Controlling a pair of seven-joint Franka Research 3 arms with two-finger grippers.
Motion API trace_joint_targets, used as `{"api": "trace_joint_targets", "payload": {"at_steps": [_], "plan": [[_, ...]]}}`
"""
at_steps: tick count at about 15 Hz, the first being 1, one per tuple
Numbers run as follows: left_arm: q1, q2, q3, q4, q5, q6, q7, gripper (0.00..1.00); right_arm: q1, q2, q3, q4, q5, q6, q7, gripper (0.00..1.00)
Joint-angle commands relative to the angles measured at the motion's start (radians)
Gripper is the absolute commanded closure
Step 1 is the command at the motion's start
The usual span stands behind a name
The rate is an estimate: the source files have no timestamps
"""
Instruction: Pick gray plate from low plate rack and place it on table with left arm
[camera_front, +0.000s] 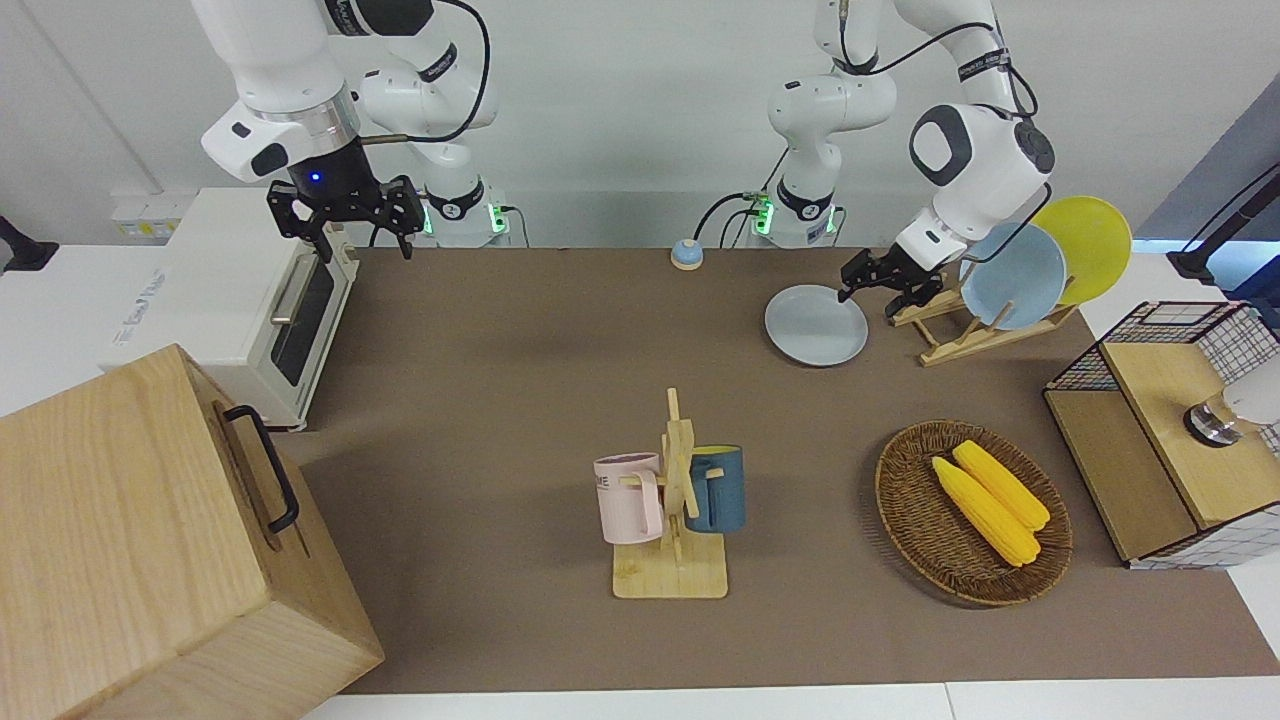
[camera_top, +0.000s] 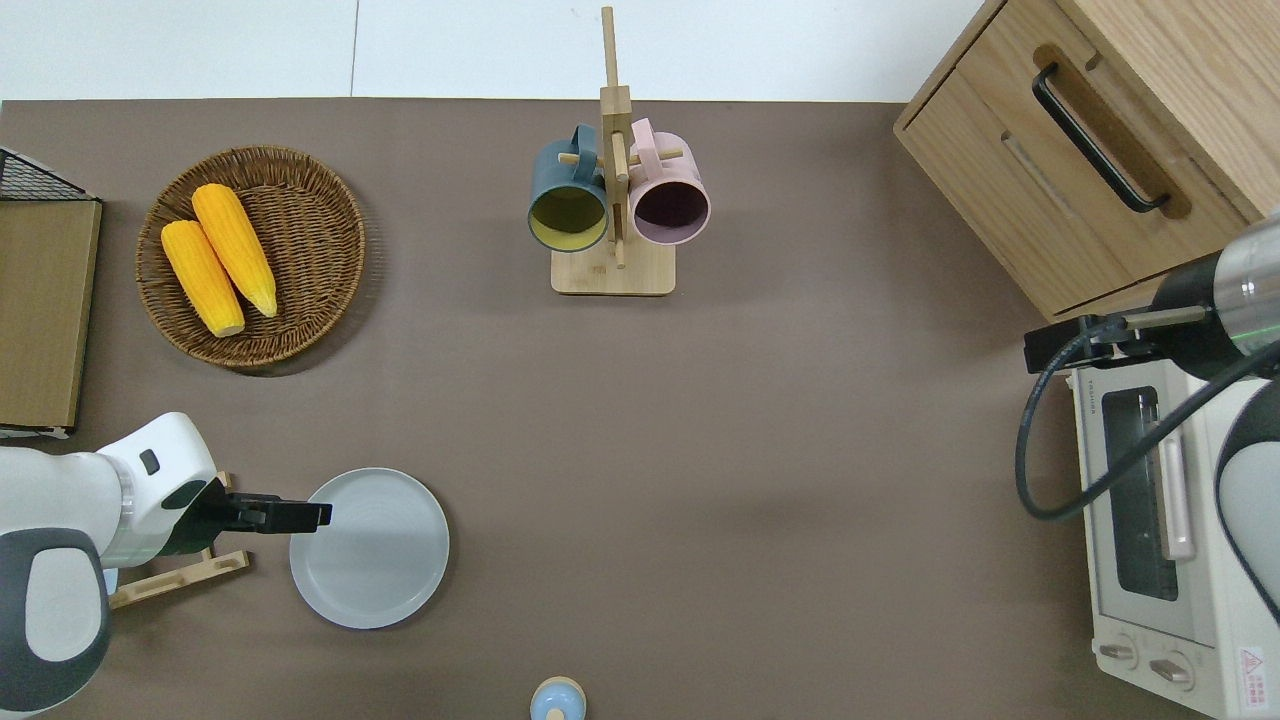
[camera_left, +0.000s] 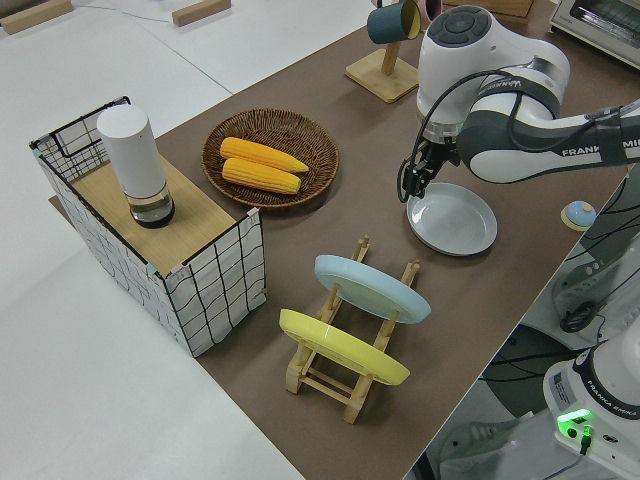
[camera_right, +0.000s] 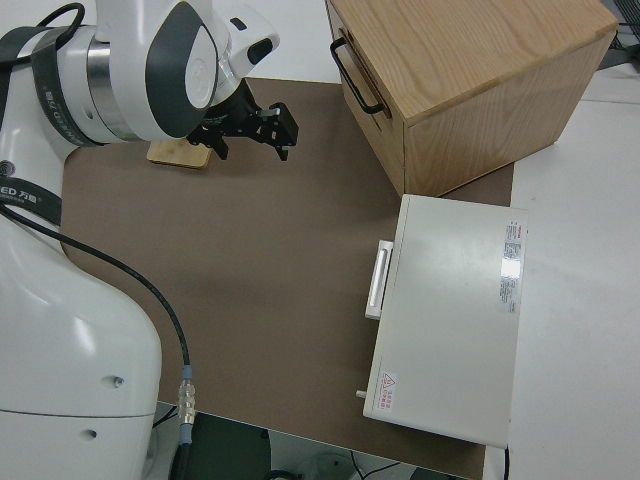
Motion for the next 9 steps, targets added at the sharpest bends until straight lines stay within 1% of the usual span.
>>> {"api": "trace_joint_targets", "payload": {"at_steps": [1,4,5,7,9], "plan": [[-0.002,-0.085,-0.007,0.047,0.068,-0.071,-0.045,0.0,-0.022,0.009,0.021,0.021,-0.003,-0.016,0.013,0.017],[-0.005,-0.082,-0.008,0.204,0.157,-0.25,-0.171,0.0,-0.022,0.009,0.021,0.021,-0.003,-0.016,0.013,0.017],[-0.007,-0.08,-0.01,0.251,0.175,-0.301,-0.194,0.0,-0.022,0.009,0.021,0.021,-0.003,-0.016,0.013,0.017],[-0.005,-0.082,-0.028,0.319,0.189,-0.37,-0.213,0.0,-0.022,0.009,0.021,0.02,-0.003,-0.016,0.015,0.017],[-0.007,-0.083,-0.037,0.379,0.211,-0.43,-0.243,0.0,-0.022,0.009,0.021,0.02,-0.003,-0.016,0.013,0.017]]}}
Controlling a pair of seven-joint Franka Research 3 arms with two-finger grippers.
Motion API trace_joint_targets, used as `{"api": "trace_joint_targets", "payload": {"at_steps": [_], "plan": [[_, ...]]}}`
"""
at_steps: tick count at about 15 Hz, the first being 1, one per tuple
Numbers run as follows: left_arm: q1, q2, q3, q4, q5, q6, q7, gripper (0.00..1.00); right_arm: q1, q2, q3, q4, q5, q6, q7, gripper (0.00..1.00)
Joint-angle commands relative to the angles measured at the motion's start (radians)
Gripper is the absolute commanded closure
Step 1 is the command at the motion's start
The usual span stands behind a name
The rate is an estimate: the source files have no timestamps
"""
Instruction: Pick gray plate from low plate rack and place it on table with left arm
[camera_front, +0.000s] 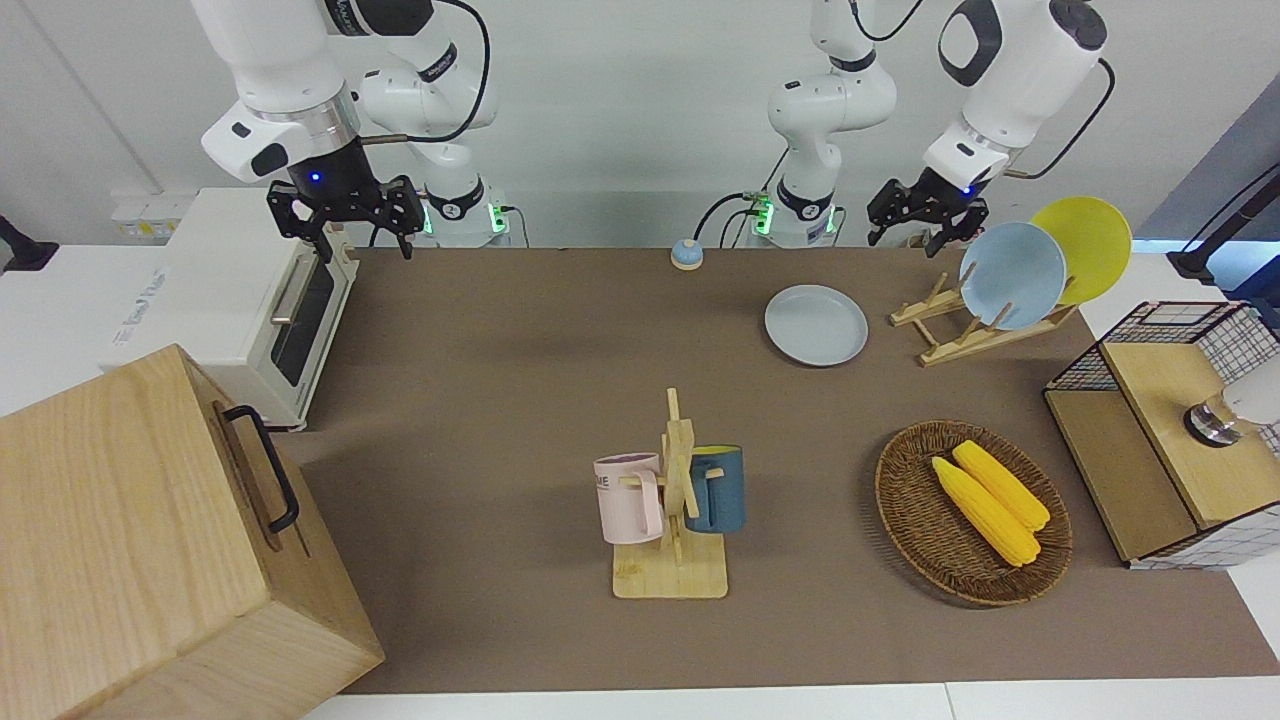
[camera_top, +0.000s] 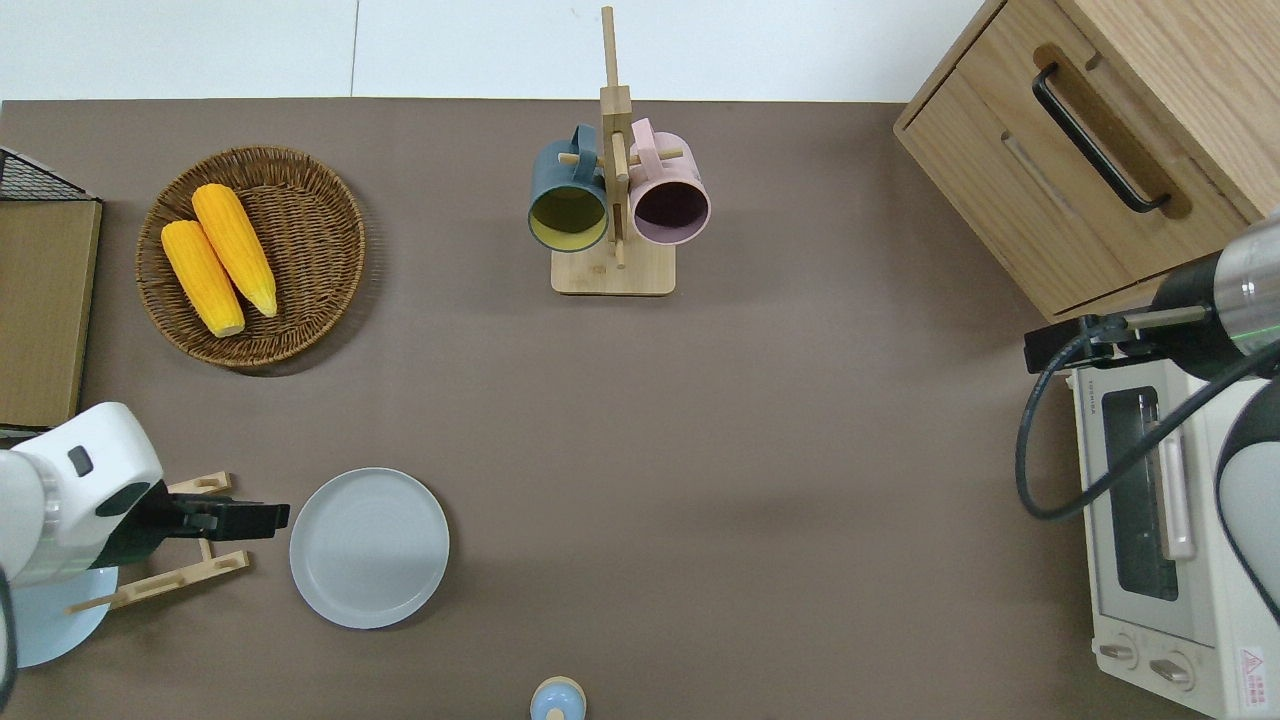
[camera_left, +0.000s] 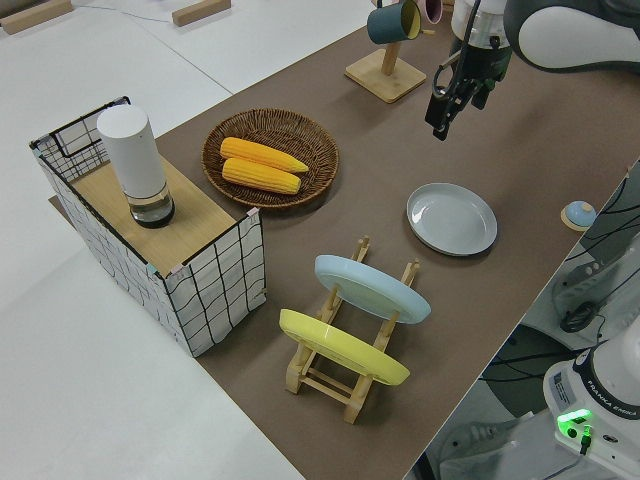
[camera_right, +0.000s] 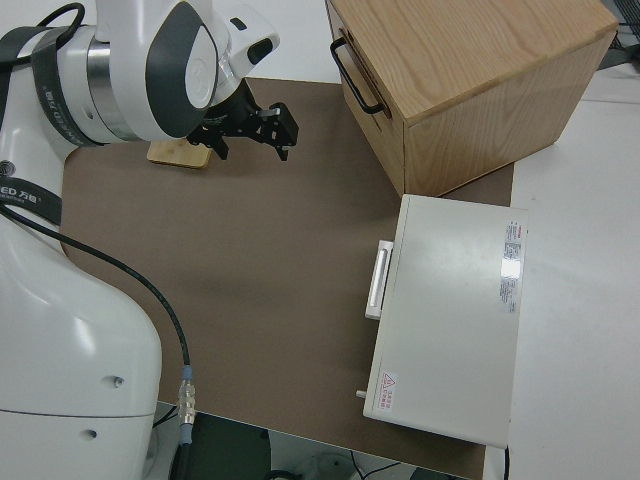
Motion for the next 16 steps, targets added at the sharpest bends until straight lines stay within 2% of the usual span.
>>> {"api": "trace_joint_targets", "payload": {"at_steps": [1,3,11,16], "plan": [[-0.005,0.013,-0.033,0.117,0.071,-0.111,-0.066,0.0,-0.022,0.009,0.021,0.02,-0.003,-0.016,0.013,0.017],[-0.007,0.012,-0.042,0.143,0.102,-0.114,-0.065,0.0,-0.022,0.009,0.021,0.021,-0.003,-0.016,0.013,0.017],[-0.008,0.029,-0.044,0.146,0.102,-0.114,-0.054,0.0,-0.022,0.009,0.021,0.02,-0.003,-0.016,0.015,0.017],[-0.011,0.029,-0.068,0.146,0.142,-0.108,-0.019,0.0,-0.022,0.009,0.021,0.02,-0.003,-0.016,0.013,0.017]]}}
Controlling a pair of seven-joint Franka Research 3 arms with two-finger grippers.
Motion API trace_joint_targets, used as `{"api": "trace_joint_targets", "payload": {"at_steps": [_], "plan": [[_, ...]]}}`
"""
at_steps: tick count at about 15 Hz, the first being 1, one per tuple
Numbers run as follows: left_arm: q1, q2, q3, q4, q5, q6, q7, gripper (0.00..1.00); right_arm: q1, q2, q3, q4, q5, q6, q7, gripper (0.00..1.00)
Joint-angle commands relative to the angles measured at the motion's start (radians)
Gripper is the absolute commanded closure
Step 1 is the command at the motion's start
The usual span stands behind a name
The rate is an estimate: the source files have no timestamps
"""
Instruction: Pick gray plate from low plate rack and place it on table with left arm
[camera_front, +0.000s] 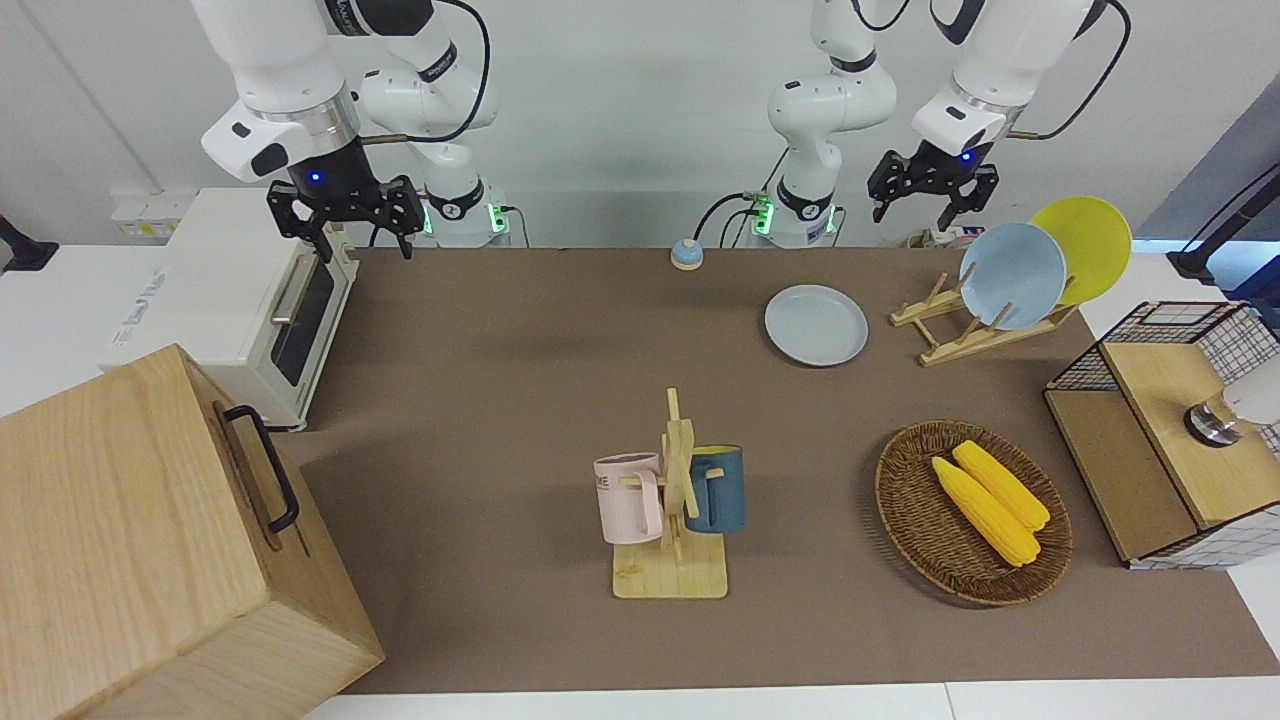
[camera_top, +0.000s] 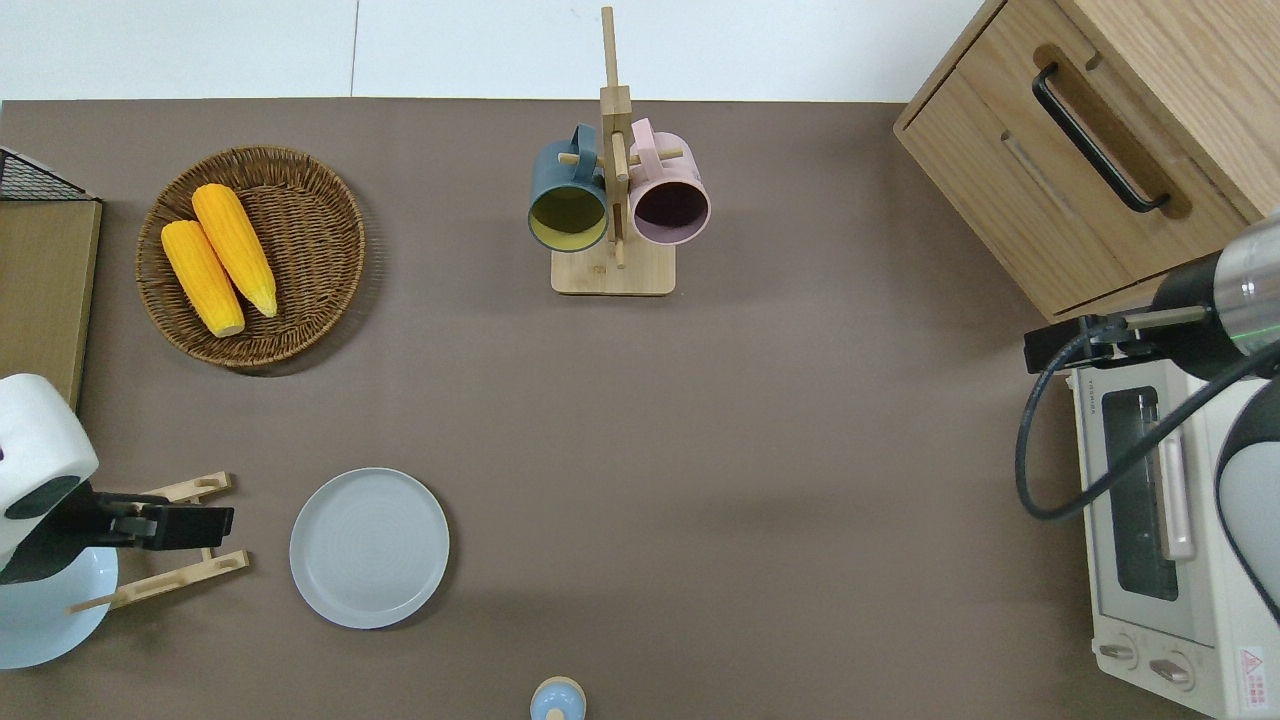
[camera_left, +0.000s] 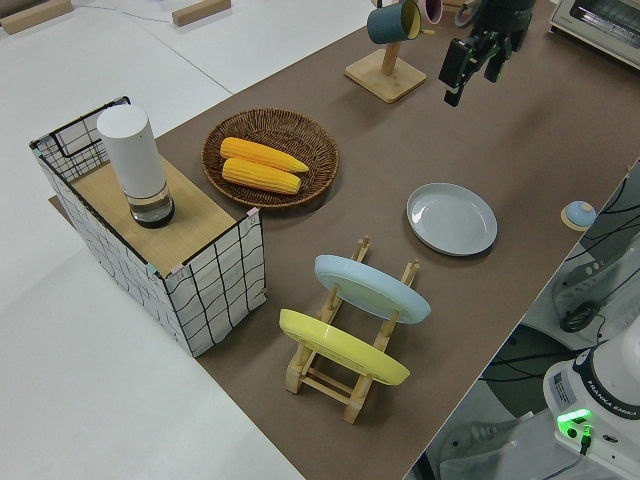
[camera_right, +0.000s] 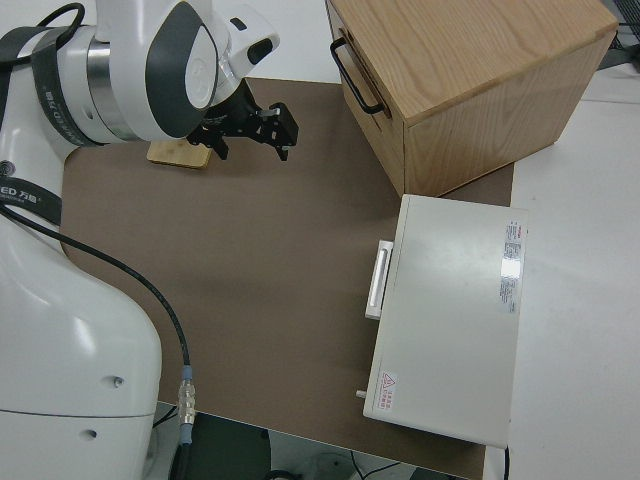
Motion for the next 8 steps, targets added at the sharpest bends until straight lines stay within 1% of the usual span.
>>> {"api": "trace_joint_targets", "payload": {"at_steps": [1,2,5,8], "plan": [[-0.012,0.011,-0.008,0.021,0.042,-0.016,0.009,0.0,-0.022,0.009,0.021,0.02,-0.003,-0.016,0.013,0.017],[-0.009,0.009,-0.02,0.021,0.042,-0.019,0.015,0.0,-0.022,0.009,0.021,0.02,-0.003,-0.016,0.013,0.017],[-0.014,0.014,-0.035,0.02,0.04,-0.02,0.024,0.0,-0.022,0.009,0.021,0.02,-0.003,-0.016,0.013,0.017],[-0.014,0.012,-0.04,0.018,0.04,-0.02,0.008,0.0,-0.022,0.009,0.021,0.02,-0.003,-0.016,0.013,0.017]]}}
